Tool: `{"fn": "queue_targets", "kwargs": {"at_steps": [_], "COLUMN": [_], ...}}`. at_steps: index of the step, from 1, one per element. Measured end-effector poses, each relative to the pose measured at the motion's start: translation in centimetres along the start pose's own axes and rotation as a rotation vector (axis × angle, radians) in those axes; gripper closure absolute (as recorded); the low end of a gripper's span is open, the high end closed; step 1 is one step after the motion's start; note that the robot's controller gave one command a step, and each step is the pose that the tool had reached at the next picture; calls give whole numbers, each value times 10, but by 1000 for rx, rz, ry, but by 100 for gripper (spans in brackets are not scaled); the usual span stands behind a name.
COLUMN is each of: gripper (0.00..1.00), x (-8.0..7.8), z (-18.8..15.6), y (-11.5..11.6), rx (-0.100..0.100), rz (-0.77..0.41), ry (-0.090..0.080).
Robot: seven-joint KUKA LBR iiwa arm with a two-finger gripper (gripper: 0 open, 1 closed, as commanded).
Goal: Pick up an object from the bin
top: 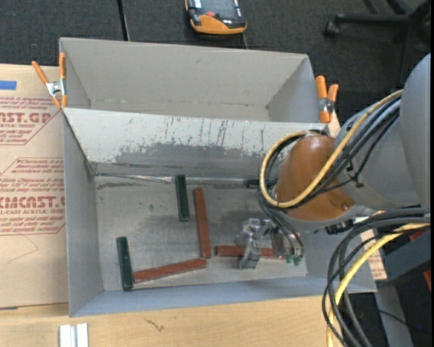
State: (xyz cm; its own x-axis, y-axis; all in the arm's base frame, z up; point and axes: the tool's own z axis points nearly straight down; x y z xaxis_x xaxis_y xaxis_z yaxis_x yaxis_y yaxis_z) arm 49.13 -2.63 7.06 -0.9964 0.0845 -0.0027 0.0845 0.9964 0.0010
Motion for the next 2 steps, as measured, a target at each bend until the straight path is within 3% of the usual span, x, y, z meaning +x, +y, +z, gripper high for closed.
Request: {"fn": "queue_targets", "kwargs": {"at_steps": [2], "gripper": [100], "x": [1], "z": [-3], "y": [0], "rx": [0], "rz": [0], "ry": [5]}}
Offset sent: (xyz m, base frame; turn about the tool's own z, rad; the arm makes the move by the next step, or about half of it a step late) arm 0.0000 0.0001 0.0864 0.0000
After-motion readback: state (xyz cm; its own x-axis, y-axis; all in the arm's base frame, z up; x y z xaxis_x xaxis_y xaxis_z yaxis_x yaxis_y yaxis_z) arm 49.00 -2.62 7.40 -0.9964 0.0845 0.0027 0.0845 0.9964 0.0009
